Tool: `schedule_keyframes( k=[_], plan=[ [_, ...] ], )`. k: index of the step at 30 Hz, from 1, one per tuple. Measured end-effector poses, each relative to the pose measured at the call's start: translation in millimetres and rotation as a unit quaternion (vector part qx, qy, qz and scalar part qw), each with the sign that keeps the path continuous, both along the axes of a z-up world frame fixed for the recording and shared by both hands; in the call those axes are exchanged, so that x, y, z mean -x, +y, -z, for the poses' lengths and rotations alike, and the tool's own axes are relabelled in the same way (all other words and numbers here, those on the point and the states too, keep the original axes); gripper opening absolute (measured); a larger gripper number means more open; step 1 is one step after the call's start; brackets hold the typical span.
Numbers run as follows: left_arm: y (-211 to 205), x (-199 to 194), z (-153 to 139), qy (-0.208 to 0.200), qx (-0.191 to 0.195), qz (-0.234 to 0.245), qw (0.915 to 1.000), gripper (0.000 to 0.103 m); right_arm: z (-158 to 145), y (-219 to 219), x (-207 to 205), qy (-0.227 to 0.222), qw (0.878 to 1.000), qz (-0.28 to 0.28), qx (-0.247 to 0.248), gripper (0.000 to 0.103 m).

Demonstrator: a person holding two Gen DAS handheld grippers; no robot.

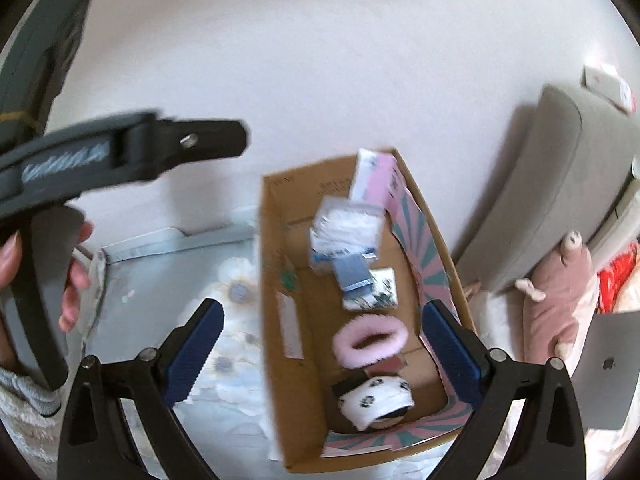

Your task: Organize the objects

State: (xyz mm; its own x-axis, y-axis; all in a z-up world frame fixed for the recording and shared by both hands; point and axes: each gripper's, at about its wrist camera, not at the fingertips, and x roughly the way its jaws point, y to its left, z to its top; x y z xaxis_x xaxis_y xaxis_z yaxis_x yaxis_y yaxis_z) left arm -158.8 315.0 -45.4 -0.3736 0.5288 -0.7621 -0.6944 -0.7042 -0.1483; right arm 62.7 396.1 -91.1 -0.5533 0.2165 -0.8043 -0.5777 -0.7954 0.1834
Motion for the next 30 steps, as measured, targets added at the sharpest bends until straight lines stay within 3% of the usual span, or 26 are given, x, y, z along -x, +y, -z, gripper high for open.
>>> schedule_keyframes(
  k=[7,12,22,30],
  plan=[
    [-87,-24,-31,0.035,-0.007,-0.074,0.9966,0.103,-35,-34,23,0.036,0.998,-0.039,-0.020,0.099],
    [-149,-42,-34,0.052,0.000,-0.135,0.9895,0.103,-45,-61,37,0.050,0.996,-0.060,-0.033,0.099],
    [-251,-72,0,0.054,-0.004,-0.251,0.9666,0.103,-31,-107,49,0.045,0.993,-0.087,-0.060,0.099],
    [-279,-86,14,0.051,-0.004,-0.274,0.9603,0.103,-23,-110,43,0.041,0.995,-0.075,-0.057,0.099]
  ],
)
